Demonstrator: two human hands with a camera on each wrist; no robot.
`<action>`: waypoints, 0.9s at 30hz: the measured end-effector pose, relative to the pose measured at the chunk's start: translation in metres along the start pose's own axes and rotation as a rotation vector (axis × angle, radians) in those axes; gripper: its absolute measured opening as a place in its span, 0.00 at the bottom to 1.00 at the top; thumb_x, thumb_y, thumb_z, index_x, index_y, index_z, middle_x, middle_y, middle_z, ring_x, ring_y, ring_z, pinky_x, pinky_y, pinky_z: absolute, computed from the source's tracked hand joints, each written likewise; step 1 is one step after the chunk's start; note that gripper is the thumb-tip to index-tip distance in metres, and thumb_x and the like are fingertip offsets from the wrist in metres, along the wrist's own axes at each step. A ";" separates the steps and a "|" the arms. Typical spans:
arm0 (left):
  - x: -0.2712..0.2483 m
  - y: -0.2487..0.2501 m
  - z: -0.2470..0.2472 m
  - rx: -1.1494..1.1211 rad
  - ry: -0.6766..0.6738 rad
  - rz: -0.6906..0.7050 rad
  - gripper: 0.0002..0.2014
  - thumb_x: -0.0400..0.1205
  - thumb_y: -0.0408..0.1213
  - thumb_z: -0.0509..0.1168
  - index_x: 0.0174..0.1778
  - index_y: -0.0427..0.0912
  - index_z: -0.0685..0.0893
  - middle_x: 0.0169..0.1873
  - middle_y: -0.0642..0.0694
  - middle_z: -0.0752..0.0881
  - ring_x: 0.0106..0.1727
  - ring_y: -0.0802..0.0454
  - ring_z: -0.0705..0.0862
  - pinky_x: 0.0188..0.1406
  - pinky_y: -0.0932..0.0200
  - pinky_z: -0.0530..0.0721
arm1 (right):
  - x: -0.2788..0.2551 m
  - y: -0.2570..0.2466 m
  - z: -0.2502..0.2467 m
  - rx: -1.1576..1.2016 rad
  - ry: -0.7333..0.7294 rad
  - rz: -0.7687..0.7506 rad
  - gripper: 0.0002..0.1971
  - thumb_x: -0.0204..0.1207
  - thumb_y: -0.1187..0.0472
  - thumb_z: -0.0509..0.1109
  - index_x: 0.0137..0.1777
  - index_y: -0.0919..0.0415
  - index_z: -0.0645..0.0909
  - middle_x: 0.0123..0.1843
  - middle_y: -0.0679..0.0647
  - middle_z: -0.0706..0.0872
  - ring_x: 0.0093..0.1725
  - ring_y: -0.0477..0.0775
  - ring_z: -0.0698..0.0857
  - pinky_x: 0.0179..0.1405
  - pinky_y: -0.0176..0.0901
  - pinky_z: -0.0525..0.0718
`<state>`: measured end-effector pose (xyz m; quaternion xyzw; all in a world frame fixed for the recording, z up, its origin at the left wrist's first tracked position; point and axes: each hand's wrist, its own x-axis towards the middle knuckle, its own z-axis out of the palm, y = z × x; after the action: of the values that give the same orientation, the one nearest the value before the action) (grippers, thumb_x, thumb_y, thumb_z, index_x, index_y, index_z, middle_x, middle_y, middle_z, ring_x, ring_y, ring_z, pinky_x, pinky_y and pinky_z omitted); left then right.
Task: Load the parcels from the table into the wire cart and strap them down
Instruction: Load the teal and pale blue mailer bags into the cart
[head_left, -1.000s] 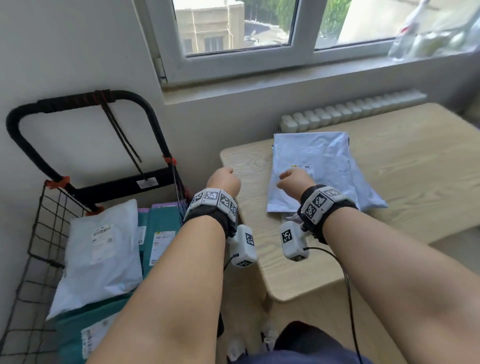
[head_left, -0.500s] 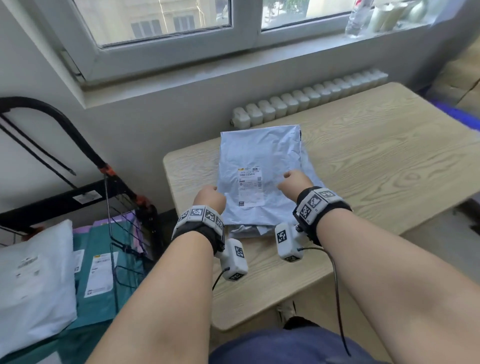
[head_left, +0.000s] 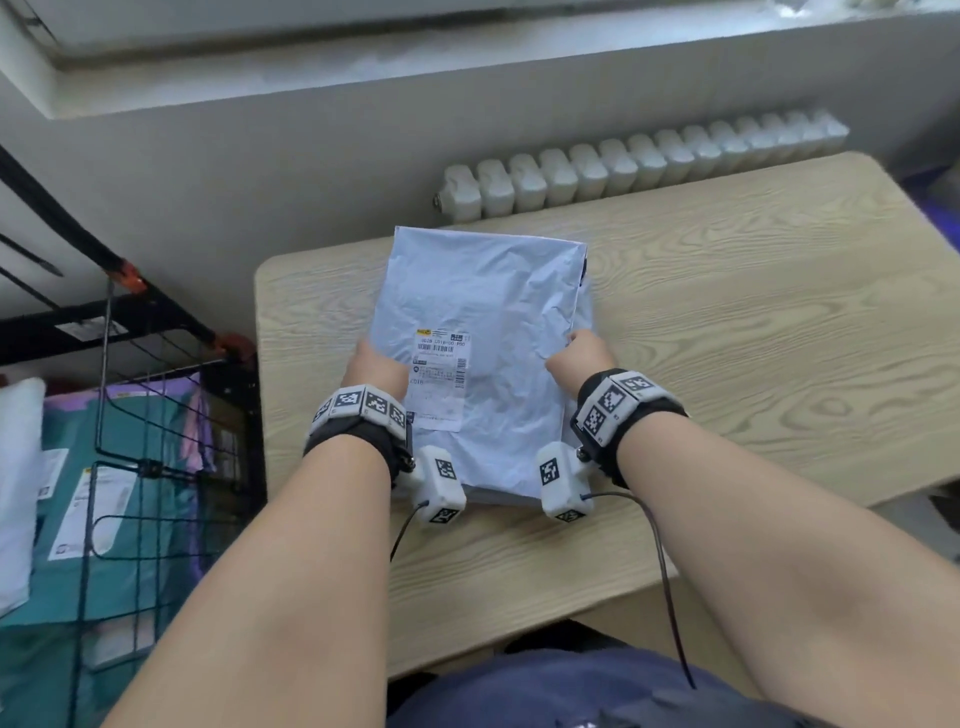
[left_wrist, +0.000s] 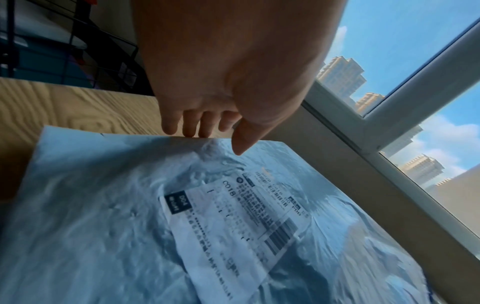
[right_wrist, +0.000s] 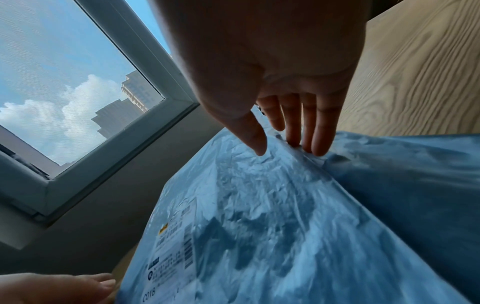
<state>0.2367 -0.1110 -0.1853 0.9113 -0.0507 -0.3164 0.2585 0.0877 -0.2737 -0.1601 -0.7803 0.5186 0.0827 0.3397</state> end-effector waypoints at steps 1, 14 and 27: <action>0.002 0.001 0.002 0.004 0.004 -0.030 0.24 0.82 0.33 0.58 0.76 0.38 0.68 0.69 0.33 0.77 0.67 0.34 0.78 0.63 0.47 0.76 | 0.002 0.000 -0.001 0.021 0.008 0.005 0.09 0.79 0.57 0.67 0.58 0.51 0.81 0.63 0.63 0.83 0.57 0.63 0.83 0.58 0.50 0.80; -0.011 -0.026 -0.014 -0.115 0.096 0.001 0.13 0.77 0.30 0.61 0.49 0.41 0.91 0.47 0.39 0.90 0.49 0.38 0.86 0.44 0.56 0.81 | -0.010 -0.020 0.011 0.068 0.058 0.020 0.13 0.76 0.70 0.60 0.52 0.64 0.85 0.48 0.61 0.86 0.45 0.61 0.82 0.47 0.47 0.82; -0.038 -0.149 -0.154 -0.125 0.204 0.104 0.08 0.75 0.23 0.57 0.34 0.25 0.80 0.33 0.31 0.83 0.40 0.29 0.82 0.32 0.50 0.80 | -0.118 -0.136 0.101 0.189 0.117 -0.125 0.11 0.75 0.70 0.60 0.48 0.67 0.85 0.48 0.64 0.88 0.48 0.64 0.86 0.50 0.54 0.86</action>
<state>0.2885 0.0945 -0.1365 0.9170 -0.0517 -0.2108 0.3347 0.1745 -0.0913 -0.1190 -0.7791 0.4934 -0.0335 0.3852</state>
